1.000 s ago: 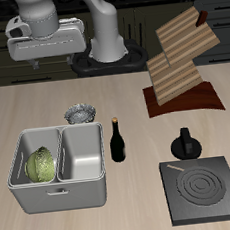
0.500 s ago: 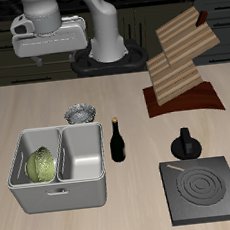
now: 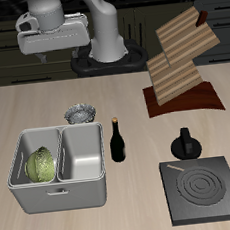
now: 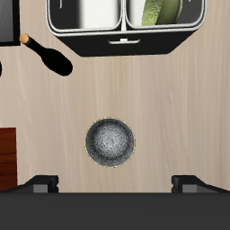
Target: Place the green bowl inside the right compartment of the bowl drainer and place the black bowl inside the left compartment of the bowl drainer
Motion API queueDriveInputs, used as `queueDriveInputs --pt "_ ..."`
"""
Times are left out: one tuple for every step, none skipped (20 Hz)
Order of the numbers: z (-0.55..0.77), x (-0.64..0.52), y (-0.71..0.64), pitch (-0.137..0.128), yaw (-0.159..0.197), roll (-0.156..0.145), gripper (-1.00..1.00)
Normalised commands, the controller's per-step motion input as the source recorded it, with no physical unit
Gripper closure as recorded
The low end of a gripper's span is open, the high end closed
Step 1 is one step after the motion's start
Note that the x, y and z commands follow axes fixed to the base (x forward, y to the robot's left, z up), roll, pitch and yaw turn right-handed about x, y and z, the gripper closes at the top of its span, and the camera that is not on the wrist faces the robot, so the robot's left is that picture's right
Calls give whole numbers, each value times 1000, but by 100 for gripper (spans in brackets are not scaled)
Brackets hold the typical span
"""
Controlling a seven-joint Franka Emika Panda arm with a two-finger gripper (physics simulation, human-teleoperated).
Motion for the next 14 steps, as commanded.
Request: queueDriveInputs --pt "-154 -131 -220 -21 -7 -141 -100" --pt "-312 -246 -45 51 -44 80 -100" --pt "1 89 17 0 0 0 -100" --pt "-104 -293 -352 -51 -4 -74 -100" --pt "59 -89 -179 -60 17 -48 -100" --pt "29 -30 -174 -73 30 -48 -100" --pt "-68 27 -143 -3 -18 -14 -100" --pt "-115 85 -120 26 -18 -35 -100" --pt "-93 -32 -42 0 -6 -15 -100" --pt "-132 53 -14 -64 93 -34 -100" --pt "-247 68 -82 55 -68 -28 -100" --pt "-224 42 6 36 -16 -2 -100" --pt "-131 68 7 -14 25 -7 -100" --pt "-611 14 -26 91 -122 20 -100"
